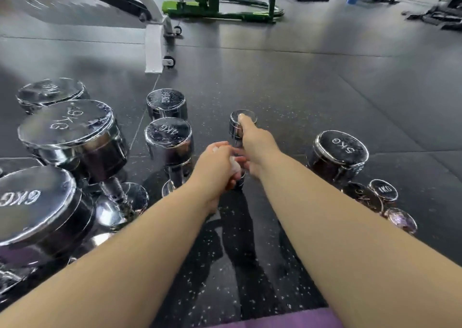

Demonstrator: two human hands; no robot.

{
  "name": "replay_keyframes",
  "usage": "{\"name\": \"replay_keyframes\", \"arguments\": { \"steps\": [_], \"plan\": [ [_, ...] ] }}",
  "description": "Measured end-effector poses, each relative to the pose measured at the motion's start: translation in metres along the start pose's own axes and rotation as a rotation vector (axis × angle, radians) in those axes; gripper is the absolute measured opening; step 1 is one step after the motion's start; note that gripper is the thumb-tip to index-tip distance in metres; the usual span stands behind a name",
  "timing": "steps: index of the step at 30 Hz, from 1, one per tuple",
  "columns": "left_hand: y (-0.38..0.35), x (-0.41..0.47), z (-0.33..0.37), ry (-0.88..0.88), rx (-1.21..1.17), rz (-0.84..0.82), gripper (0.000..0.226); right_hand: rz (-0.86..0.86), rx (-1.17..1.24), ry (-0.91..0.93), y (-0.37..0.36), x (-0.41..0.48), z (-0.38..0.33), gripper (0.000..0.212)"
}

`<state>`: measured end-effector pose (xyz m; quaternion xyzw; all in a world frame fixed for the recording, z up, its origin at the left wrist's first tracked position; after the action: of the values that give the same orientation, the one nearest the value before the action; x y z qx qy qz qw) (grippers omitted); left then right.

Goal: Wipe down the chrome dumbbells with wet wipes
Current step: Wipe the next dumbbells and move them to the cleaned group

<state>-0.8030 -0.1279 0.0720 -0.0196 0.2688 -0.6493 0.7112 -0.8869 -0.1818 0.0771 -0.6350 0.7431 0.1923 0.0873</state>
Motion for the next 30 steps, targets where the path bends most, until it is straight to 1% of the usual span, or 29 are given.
{"name": "replay_keyframes", "arguments": {
  "steps": [1,3,4,6,7,8,9,10,11,12,13,16,18,19,21,22,24,26,27,30],
  "plan": [
    [0.001,0.003,-0.004,0.003,0.009,-0.004,0.014,-0.068,0.106,0.004,0.002,0.0,0.005,0.049],
    [0.004,0.008,-0.007,-0.008,0.015,0.027,0.024,-0.151,0.232,0.006,0.009,-0.004,0.009,0.022],
    [0.006,0.004,-0.008,-0.013,0.015,0.052,0.03,-0.169,0.255,0.001,0.015,-0.011,0.014,0.015],
    [0.007,0.001,-0.004,-0.036,0.002,0.052,0.037,-0.229,0.284,0.014,0.021,-0.027,0.017,0.008],
    [0.009,0.0,-0.004,-0.048,0.037,0.042,0.04,-0.254,0.299,0.015,0.02,-0.032,0.024,0.011],
    [0.008,-0.01,-0.002,-0.067,0.158,0.038,0.046,-0.268,0.313,0.013,0.022,-0.047,0.029,0.017],
    [0.011,-0.014,-0.004,-0.097,0.347,0.043,0.052,-0.265,0.335,0.007,0.022,-0.056,0.036,0.021],
    [0.013,-0.025,-0.006,-0.133,0.531,0.052,0.053,-0.258,0.354,-0.008,0.021,-0.071,0.042,0.026],
    [0.015,-0.03,-0.01,-0.153,0.661,0.048,0.05,-0.254,0.361,-0.023,0.02,-0.078,0.048,0.032],
    [0.019,-0.041,-0.013,-0.136,0.678,0.038,0.047,-0.251,0.359,-0.039,0.02,-0.089,0.054,0.035],
    [0.022,-0.047,-0.015,-0.111,0.647,0.015,0.046,-0.245,0.35,-0.048,0.019,-0.099,0.057,0.034],
    [0.029,-0.078,-0.016,-0.029,0.569,0.02,0.06,-0.244,0.366,-0.063,0.022,-0.133,0.061,0.016],
    [0.032,-0.093,-0.013,0.005,0.55,0.056,0.065,-0.224,0.384,-0.065,0.026,-0.15,0.058,0.016],
    [0.034,-0.1,-0.011,0.009,0.568,0.067,0.064,-0.232,0.397,-0.061,0.029,-0.157,0.058,0.018],
    [0.035,-0.116,-0.005,0.02,0.617,0.062,0.054,-0.267,0.426,-0.084,0.034,-0.172,0.06,0.025],
    [0.035,-0.124,-0.003,0.027,0.647,0.06,0.051,-0.285,0.411,-0.096,0.035,-0.178,0.064,0.034],
    [0.037,-0.136,-0.001,0.024,0.73,0.055,0.054,-0.293,0.315,-0.087,0.034,-0.186,0.073,0.049],
    [0.038,-0.141,0.0,-0.049,0.811,0.057,0.057,-0.251,0.181,-0.015,0.031,-0.187,0.084,0.054],
    [0.038,-0.142,0.0,-0.115,0.847,0.065,0.054,-0.234,0.102,0.042,0.029,-0.186,0.088,0.055],
    [0.036,-0.141,-0.001,-0.324,0.816,0.081,0.024,-0.249,-0.083,0.154,0.025,-0.184,0.095,0.053]
  ]
}}
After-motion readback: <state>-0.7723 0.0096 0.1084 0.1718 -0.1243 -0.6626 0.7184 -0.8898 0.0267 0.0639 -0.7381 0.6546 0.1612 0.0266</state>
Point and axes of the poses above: each hand's wrist, its own x-axis towards the middle knuckle, its own y-axis out of the back of the hand, z = x × y, the point moved 1 cm from there along x, towards the middle knuckle, and after that the axes turned 12 degrees about -x, right-handed, at the moved point
